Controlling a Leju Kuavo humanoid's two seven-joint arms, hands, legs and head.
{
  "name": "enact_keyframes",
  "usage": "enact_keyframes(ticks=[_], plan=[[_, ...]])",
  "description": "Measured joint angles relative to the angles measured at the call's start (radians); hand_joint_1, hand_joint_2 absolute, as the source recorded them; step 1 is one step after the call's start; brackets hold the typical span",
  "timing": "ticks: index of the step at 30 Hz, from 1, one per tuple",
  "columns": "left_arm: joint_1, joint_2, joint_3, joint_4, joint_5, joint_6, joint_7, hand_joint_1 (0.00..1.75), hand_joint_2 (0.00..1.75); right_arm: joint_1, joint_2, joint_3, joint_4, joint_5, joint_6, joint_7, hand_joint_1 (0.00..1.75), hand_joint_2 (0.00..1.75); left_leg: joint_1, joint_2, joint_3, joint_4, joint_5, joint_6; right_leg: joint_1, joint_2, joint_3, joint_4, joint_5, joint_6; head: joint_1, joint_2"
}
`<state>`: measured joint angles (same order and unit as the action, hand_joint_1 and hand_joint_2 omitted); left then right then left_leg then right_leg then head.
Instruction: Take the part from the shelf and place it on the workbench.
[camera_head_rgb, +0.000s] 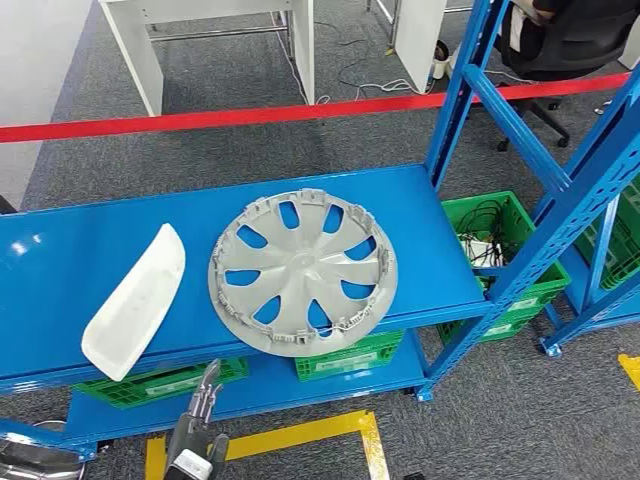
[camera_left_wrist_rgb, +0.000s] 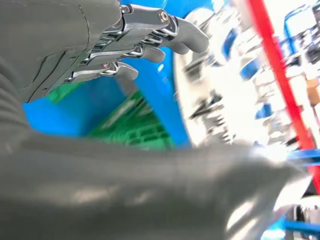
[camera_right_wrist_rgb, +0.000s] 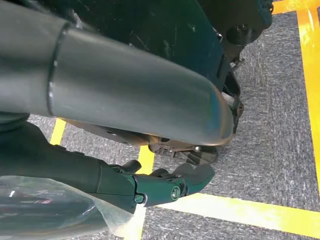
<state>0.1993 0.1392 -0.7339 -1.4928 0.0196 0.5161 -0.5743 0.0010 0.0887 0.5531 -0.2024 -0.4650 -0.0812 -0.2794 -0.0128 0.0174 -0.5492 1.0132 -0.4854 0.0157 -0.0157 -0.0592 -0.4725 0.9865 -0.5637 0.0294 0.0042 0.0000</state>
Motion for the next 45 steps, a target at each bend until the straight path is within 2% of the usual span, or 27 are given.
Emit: enact_keyframes(ticks=[5,10,14,20,27,35,41,45], plan=[[0.007,0.004,0.012,-0.047,-0.185,0.108,0.068,0.00,1.75,0.000,0.001,0.000,0.003,-0.005,-0.001,-0.004,0.00,0.00,0.000,0.000,0.000,0.000,0.000,0.000,0.000,0.000,0.000,0.000,0.000,0.000,0.000,0.000],[0.012,0.008,0.016,-0.080,-0.227,0.131,0.085,0.00,1.75,0.000,0.002,0.000,0.006,-0.006,-0.002,-0.005,0.00,0.00,0.000,0.000,0.000,0.000,0.000,0.000,0.000,0.000,-0.001,0.000,0.000,0.000,0.000,0.000],[0.029,0.012,0.034,-0.117,-0.407,0.174,0.151,0.00,1.75,0.001,0.004,0.000,0.009,-0.008,-0.006,-0.006,0.00,0.00,0.000,0.000,0.000,0.000,0.000,0.000,0.000,0.000,0.000,0.000,0.000,0.000,0.000,0.000],[0.077,0.008,0.131,-0.222,-0.751,0.181,0.239,0.00,1.75,0.001,0.008,0.000,0.016,-0.010,-0.012,-0.007,0.00,0.00,0.000,0.000,0.000,0.000,0.000,0.000,0.000,0.000,-0.002,0.000,0.000,0.000,0.000,0.000],[0.127,-0.028,0.311,-0.282,-0.956,0.182,0.284,0.00,1.75,0.002,0.010,0.000,0.019,-0.011,-0.012,-0.007,0.00,0.00,0.000,0.000,0.001,0.000,0.000,0.000,0.000,0.000,-0.004,0.000,0.000,0.000,0.000,0.000],[0.168,-0.051,0.479,-0.295,-0.997,0.182,0.352,0.00,1.75,0.002,0.010,0.000,0.020,-0.013,-0.011,-0.004,0.00,0.00,0.000,0.000,0.001,0.000,0.000,0.000,0.000,0.000,-0.004,0.000,0.000,0.000,0.000,0.000],[0.172,-0.058,0.530,-0.287,-0.985,0.182,0.376,0.00,1.75,0.002,0.010,0.000,0.023,-0.009,-0.008,-0.003,0.00,0.00,0.000,0.000,0.001,0.000,0.000,0.000,0.000,0.000,-0.004,0.000,0.000,0.000,0.000,0.000],[0.151,-0.059,0.546,-0.237,-0.930,0.182,0.374,0.00,1.75,0.002,0.010,0.000,0.023,0.000,-0.005,0.001,0.00,0.00,0.000,0.000,0.001,0.000,0.000,0.000,0.000,0.000,-0.004,0.000,0.000,0.000,0.000,0.000]])
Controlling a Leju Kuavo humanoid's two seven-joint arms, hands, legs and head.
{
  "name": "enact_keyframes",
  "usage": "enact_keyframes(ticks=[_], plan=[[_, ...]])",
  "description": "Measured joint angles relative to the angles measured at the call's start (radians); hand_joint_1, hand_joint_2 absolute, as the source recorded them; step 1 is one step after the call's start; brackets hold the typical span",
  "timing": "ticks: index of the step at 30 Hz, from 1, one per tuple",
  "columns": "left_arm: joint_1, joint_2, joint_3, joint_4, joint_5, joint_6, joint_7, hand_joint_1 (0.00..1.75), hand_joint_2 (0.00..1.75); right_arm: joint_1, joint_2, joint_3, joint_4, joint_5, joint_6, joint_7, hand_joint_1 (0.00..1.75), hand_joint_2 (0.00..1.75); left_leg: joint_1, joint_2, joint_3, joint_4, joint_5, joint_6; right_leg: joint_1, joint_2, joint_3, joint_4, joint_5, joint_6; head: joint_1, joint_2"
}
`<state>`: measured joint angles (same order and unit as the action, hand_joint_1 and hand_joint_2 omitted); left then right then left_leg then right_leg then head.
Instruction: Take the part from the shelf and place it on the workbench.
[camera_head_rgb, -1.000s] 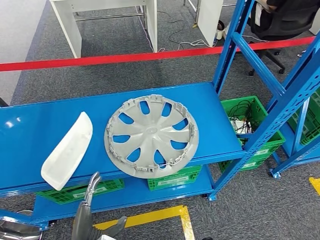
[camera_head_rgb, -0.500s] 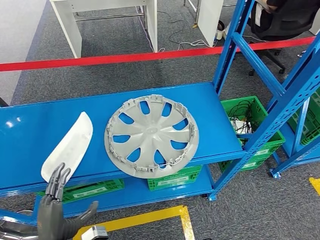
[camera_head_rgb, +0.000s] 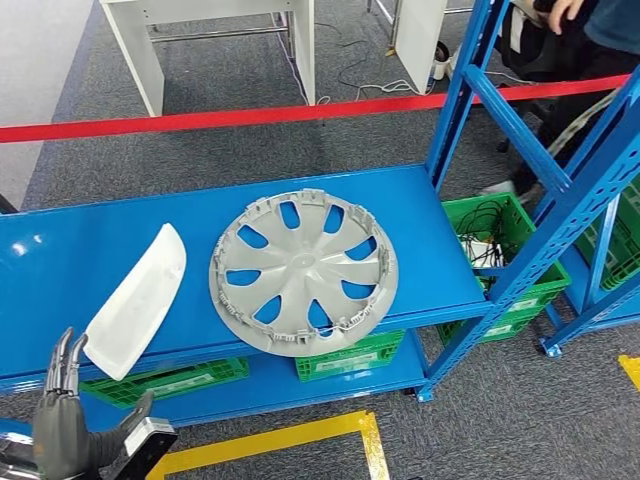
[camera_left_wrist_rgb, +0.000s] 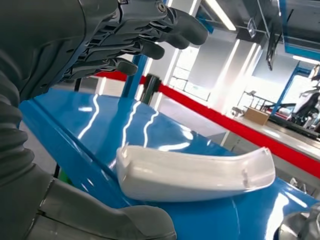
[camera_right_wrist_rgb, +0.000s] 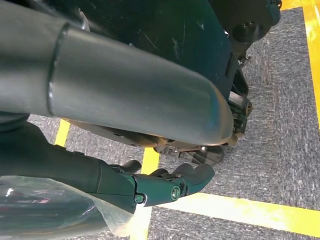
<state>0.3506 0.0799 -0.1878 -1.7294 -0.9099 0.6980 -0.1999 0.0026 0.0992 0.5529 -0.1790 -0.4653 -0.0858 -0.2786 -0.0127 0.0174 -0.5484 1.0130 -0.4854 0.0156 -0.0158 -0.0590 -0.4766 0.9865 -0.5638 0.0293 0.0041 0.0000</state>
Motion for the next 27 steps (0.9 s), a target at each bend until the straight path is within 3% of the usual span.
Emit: enact_keyframes(ticks=[12,24,25,27], plan=[[-0.106,-0.015,0.004,0.209,0.058,0.000,-0.019,0.00,1.75,-0.001,0.000,0.001,0.000,0.014,0.000,0.012,0.00,0.00,0.000,0.000,0.000,0.000,0.000,0.000,0.000,0.000,0.000,0.000,0.000,0.000,0.000,0.000],[-0.214,-0.014,-0.053,0.365,0.045,-0.001,0.001,0.00,1.75,-0.002,-0.001,0.011,0.000,0.024,0.009,0.023,0.00,0.00,0.000,0.000,0.000,0.000,0.000,0.000,0.000,0.000,0.004,0.000,0.000,0.000,0.000,0.000],[-0.219,-0.013,-0.057,0.370,0.042,-0.002,0.006,0.07,1.75,-0.003,-0.001,0.012,0.000,0.024,0.010,0.024,0.00,0.00,0.000,0.000,0.000,0.000,0.000,0.000,0.000,0.000,0.005,0.000,0.000,0.000,0.000,0.000],[-0.229,-0.012,-0.063,0.378,0.038,-0.004,0.015,0.94,1.75,-0.003,-0.001,0.015,0.000,0.025,0.011,0.025,0.00,0.00,0.000,0.000,0.000,0.000,0.000,0.000,0.000,0.000,0.006,0.000,0.000,0.000,0.000,0.000]])
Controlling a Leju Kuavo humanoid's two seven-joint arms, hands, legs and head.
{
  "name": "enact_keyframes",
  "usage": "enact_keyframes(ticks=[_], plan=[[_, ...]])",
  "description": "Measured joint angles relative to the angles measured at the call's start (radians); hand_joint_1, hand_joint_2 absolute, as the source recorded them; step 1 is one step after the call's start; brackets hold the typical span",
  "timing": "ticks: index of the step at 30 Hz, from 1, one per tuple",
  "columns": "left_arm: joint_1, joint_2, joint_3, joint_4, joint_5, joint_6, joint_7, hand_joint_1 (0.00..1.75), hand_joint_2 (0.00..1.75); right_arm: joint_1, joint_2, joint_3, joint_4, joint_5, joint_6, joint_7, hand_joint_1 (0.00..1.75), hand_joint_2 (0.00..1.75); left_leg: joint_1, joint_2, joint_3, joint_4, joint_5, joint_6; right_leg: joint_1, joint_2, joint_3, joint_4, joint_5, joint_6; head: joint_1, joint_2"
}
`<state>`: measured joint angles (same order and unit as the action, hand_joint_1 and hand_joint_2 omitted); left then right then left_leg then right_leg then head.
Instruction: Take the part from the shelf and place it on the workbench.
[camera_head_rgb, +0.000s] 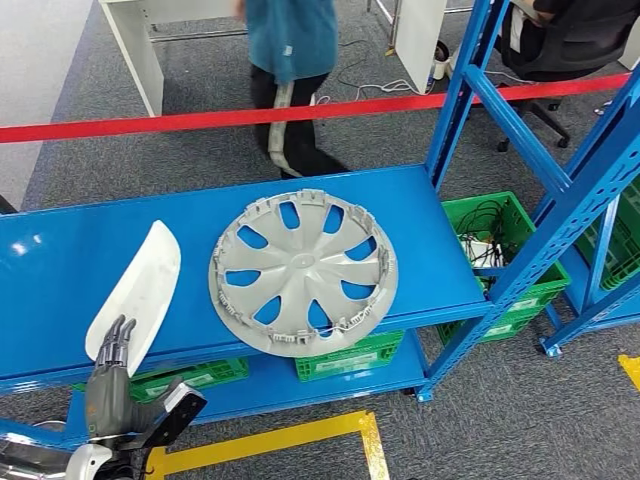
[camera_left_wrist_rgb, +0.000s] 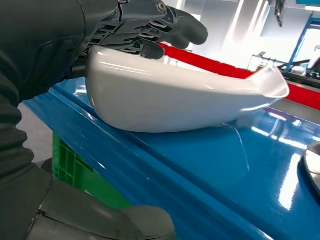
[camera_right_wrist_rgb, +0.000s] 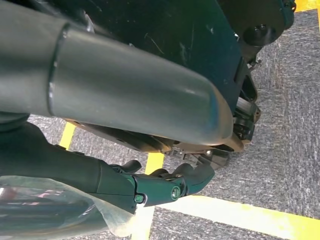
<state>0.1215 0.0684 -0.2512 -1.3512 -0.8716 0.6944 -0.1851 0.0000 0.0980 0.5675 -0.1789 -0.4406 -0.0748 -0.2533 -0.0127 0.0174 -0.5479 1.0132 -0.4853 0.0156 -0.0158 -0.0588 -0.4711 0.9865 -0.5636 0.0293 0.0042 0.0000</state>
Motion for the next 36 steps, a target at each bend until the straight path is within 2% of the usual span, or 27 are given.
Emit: enact_keyframes(ticks=[2,26,32,36], plan=[[-0.007,0.002,-0.003,0.006,-0.002,-0.002,0.006,1.75,1.75,0.000,0.000,0.002,0.000,0.000,0.000,0.000,0.00,0.00,0.000,0.000,0.000,0.000,0.000,0.000,0.000,0.000,0.000,0.000,0.000,0.000,0.000,0.000],[-0.024,0.016,-0.021,-0.009,-0.027,0.012,0.004,1.75,1.75,0.000,0.000,0.003,0.000,-0.006,0.000,0.000,0.00,0.00,0.000,0.000,0.002,0.000,0.000,0.000,0.000,0.000,0.001,0.000,0.000,0.000,0.000,0.000],[0.015,-0.011,0.013,-0.086,-0.092,0.012,-0.085,1.75,1.75,0.001,0.000,0.003,0.000,-0.009,0.000,-0.005,0.00,0.00,0.000,0.000,0.002,0.000,0.000,0.000,0.000,0.000,0.003,0.000,0.000,0.000,0.000,0.000],[0.034,-0.035,0.042,-0.131,-0.116,0.012,-0.112,1.75,1.75,0.001,0.000,0.003,0.000,-0.010,0.000,-0.008,0.00,0.00,0.000,0.000,0.001,0.000,0.000,0.000,0.000,0.000,0.002,0.000,0.000,0.000,0.000,0.000]])
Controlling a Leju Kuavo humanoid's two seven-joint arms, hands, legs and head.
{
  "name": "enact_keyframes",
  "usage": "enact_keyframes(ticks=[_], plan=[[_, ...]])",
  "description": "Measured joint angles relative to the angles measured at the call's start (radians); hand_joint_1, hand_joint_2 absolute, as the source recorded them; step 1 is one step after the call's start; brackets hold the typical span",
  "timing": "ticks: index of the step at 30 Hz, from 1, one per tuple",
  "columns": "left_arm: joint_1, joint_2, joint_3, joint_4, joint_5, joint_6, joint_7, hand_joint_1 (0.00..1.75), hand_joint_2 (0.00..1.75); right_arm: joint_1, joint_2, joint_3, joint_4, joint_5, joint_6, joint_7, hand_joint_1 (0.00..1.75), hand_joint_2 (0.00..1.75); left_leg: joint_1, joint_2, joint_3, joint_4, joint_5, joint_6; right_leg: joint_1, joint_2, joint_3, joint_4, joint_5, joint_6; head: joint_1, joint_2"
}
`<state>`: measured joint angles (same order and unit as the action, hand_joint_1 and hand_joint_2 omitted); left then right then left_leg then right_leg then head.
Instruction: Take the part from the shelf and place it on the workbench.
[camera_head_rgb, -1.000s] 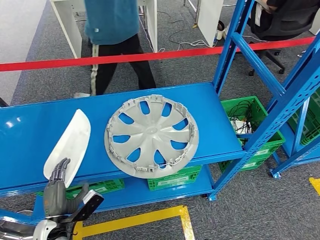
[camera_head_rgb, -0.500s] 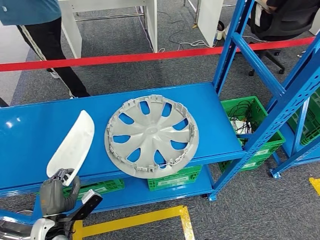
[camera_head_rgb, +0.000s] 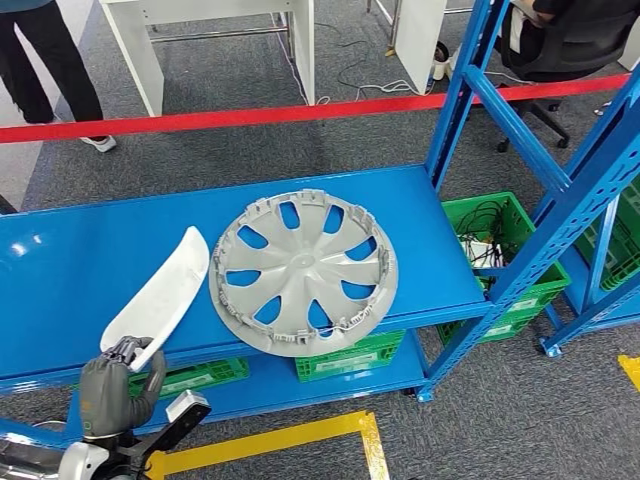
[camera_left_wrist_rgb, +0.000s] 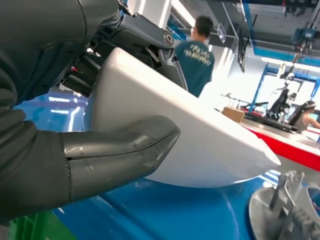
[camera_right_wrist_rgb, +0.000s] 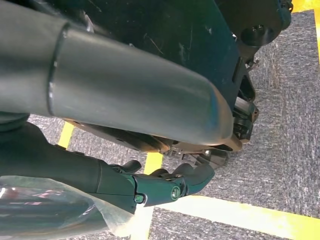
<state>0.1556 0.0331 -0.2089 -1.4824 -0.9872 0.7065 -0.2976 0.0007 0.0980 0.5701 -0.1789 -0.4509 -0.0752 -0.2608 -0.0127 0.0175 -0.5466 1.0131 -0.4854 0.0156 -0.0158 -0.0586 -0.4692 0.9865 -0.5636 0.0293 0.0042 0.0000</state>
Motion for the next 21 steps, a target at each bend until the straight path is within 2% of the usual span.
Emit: enact_keyframes(ticks=[4,12,16,21], plan=[[0.022,-0.045,0.054,-0.063,-0.063,0.000,-0.102,1.75,1.75,0.000,0.000,0.000,0.000,0.000,0.000,-0.002,0.00,0.00,0.000,0.000,0.000,0.000,0.000,0.000,0.000,0.000,-0.001,0.000,0.000,0.000,0.000,0.000],[0.059,-0.184,0.187,-0.249,-0.135,0.000,-0.362,1.75,1.75,0.000,0.000,0.000,0.000,-0.005,-0.008,-0.002,0.00,0.00,0.000,0.000,0.000,0.000,0.000,0.000,0.000,0.000,-0.001,0.000,0.000,0.000,0.000,0.000],[0.068,-0.228,0.219,-0.310,-0.143,-0.001,-0.398,1.75,1.75,0.000,0.000,0.000,0.000,-0.008,-0.008,-0.001,0.00,0.00,0.000,0.000,0.000,0.000,0.000,0.000,0.000,0.000,-0.001,0.000,0.000,0.000,0.000,0.000],[0.073,-0.255,0.235,-0.359,-0.157,-0.001,-0.401,1.75,1.75,0.000,0.000,0.000,0.000,-0.014,-0.009,-0.003,0.00,0.00,0.000,0.000,0.000,0.000,0.000,0.000,0.000,0.000,-0.001,0.000,0.000,0.000,0.000,0.000]])
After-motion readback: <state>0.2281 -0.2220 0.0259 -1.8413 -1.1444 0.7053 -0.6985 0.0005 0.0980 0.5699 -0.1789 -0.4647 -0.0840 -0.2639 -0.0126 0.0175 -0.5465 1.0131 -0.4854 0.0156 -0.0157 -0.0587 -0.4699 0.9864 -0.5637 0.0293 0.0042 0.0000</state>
